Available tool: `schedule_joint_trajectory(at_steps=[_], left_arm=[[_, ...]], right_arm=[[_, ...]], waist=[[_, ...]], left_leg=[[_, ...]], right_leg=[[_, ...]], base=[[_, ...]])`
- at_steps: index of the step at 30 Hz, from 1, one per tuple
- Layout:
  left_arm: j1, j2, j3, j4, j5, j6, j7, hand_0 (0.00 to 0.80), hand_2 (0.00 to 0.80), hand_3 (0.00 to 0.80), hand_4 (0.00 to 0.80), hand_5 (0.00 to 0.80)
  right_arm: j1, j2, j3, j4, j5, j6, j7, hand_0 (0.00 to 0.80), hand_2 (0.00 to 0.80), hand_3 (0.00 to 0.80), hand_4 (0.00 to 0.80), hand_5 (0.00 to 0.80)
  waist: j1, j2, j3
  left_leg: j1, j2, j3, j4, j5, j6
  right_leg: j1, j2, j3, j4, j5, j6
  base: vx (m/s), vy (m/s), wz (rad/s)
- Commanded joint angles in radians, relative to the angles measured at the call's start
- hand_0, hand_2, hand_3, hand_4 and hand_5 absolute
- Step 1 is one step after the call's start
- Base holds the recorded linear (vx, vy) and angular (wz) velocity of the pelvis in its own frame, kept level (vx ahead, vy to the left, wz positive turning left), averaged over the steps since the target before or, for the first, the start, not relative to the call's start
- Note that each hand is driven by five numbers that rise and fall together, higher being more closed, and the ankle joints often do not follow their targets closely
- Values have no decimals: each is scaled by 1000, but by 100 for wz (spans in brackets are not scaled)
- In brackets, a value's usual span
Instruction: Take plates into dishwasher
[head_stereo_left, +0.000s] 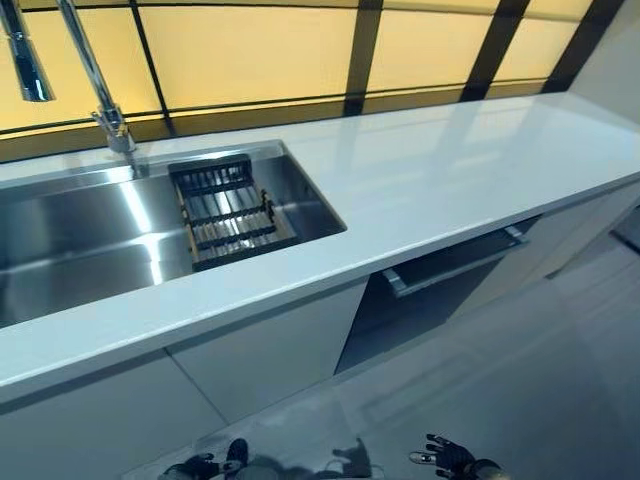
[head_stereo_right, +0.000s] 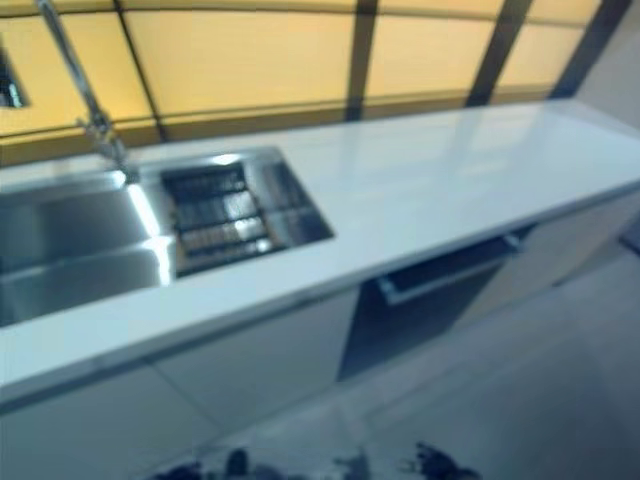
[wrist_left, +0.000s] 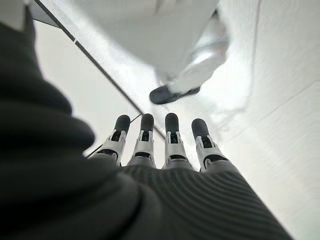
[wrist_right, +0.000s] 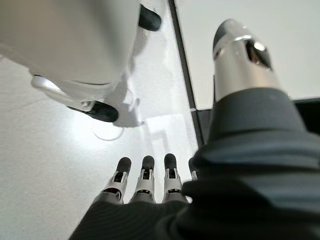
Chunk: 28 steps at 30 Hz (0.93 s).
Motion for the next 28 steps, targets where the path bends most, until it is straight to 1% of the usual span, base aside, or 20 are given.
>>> schedule_joint_trajectory(at_steps=[1,3,4,5,6,8,9,12,14,16,19,20,21,22,23,24,25,26,27,28], left_arm=[[-53,31,16,-41,-25,-24,-39,0,0,0,0,0],[-54,25,19,-45,-28,-18,-44,0,0,0,0,0],[-56,20,20,-50,-28,-7,-47,0,0,0,0,0],[-55,17,21,-49,-23,-5,-49,0,0,0,0,0],[-52,15,24,-51,-23,1,-53,0,0,0,0,0],[-44,9,32,-50,-27,8,-56,0,0,0,0,0],[-43,8,35,-50,-28,11,-58,0,0,0,0,0],[-41,-3,43,-43,-5,16,-74,0,0,0,0,0],[-47,-6,44,-38,5,6,-83,0,0,0,0,0],[-54,-12,42,-39,0,-8,-89,0,0,0,0,0],[-61,-20,26,-42,0,-37,-93,0,0,0,0,0],[-65,-19,24,-42,2,-42,-99,0,0,0,0,0],[-68,-19,21,-41,11,-43,-95,0,0,0,0,0],[-70,-15,14,-39,14,-44,-93,0,0,0,0,0],[-73,-10,11,-38,26,-43,-92,0,0,0,0,0],[-82,5,4,-30,35,-33,-84,0,0,0,0,0],[-88,14,2,-21,32,-27,-80,0,0,0,0,0],[-93,24,6,-15,25,-14,-76,0,0,0,0,0],[-93,26,7,-14,25,-13,-76,0,0,0,0,0],[-83,37,15,-3,16,-5,-65,0,0,0,0,0]], right_arm=[[-77,2,-11,-13,-19,6,0,0,0,0,0,0],[-75,0,-18,-10,-28,9,-1,0,0,0,0,0],[-71,1,-23,-6,-40,9,1,0,0,0,0,0],[-69,1,-26,-3,-42,9,2,0,0,0,0,0],[-68,1,-30,2,-46,14,6,0,0,0,0,0],[-67,5,-39,7,-60,19,9,0,0,0,0,0],[-66,6,-40,8,-65,18,10,0,0,0,0,0],[-64,15,-48,9,-71,15,14,0,0,0,0,0],[-62,16,-52,7,-76,18,17,0,0,0,0,0],[-60,15,-55,4,-82,25,15,0,0,0,0,0],[-57,10,-65,2,-90,34,14,0,0,0,0,0],[-54,10,-67,3,-91,32,12,0,0,0,0,0],[-54,13,-67,3,-89,28,14,0,0,0,0,0],[-55,18,-65,2,-85,27,12,0,0,0,0,0],[-55,24,-64,0,-72,28,7,0,0,0,0,0],[-53,34,-59,-10,-43,23,-4,0,0,0,0,0],[-52,38,-55,-14,-42,19,-4,0,0,0,0,0],[-51,40,-53,-13,-46,9,-6,0,0,0,0,0],[-51,41,-53,-14,-47,8,-6,0,0,0,0,0],[-48,42,-55,-19,-49,7,-2,0,0,0,0,0]], waist=[[9,-81,71],[2,-81,69],[-5,-84,63],[-9,-90,59],[-11,-97,52],[-12,-104,41],[-13,-106,39],[-23,-117,22],[-30,-125,16],[-36,-130,9],[-47,-131,3],[-55,-138,-3],[-61,-138,-4],[-64,-137,1],[-64,-140,7],[-67,-150,25],[-68,-153,33],[-67,-151,45],[-67,-150,46],[-62,-145,55]], left_leg=[[-8,-103,69,30,97,-76],[4,-127,95,64,66,-68],[20,-150,118,93,34,-58],[26,-169,128,125,6,-51],[38,-197,127,152,-26,-42],[55,-233,116,194,-60,-32],[58,-239,116,202,-66,-30],[65,-265,128,287,-76,-27],[61,-273,133,347,-81,-29],[60,-278,135,394,-93,-30],[89,-265,139,380,-105,-29],[136,-272,148,341,-164,-15],[188,-280,154,255,-211,3],[215,-281,154,204,-226,15],[219,-286,154,183,-223,23],[232,-285,147,142,-219,32],[238,-285,141,117,-212,35],[248,-289,127,65,-188,34],[251,-290,126,59,-184,34],[259,-294,126,25,-160,33]], right_leg=[[71,-98,-37,-27,18,11],[66,-102,-62,-33,22,6],[60,-105,-83,-37,28,2],[57,-108,-89,-41,33,1],[54,-107,-90,-49,42,-1],[54,-103,-84,-66,57,0],[53,-102,-82,-69,60,1],[53,-97,-70,-96,82,3],[52,-99,-62,-111,95,4],[46,-105,-56,-118,107,6],[30,-112,-51,-111,127,17],[1,-131,-54,-106,146,33],[-40,-144,-53,-95,170,57],[-72,-150,-47,-75,185,75],[-96,-161,-46,-69,210,94],[-138,-175,-52,-63,261,125],[-152,-178,-53,-68,284,135],[-162,-177,-59,-89,309,144],[-163,-177,-61,-91,311,145],[-181,-180,-89,-85,330,152]], base=[[-223,-128,73],[-186,-74,55],[-191,-64,31],[-234,-63,39],[-191,-31,44],[-177,-4,31],[-196,38,23],[-247,65,39],[-282,130,54],[-324,207,15],[-351,296,21],[-310,346,75],[-303,365,92],[-218,246,68],[-328,212,38],[-341,150,9],[-419,197,4],[-261,137,4],[-355,215,6],[-228,134,7]])
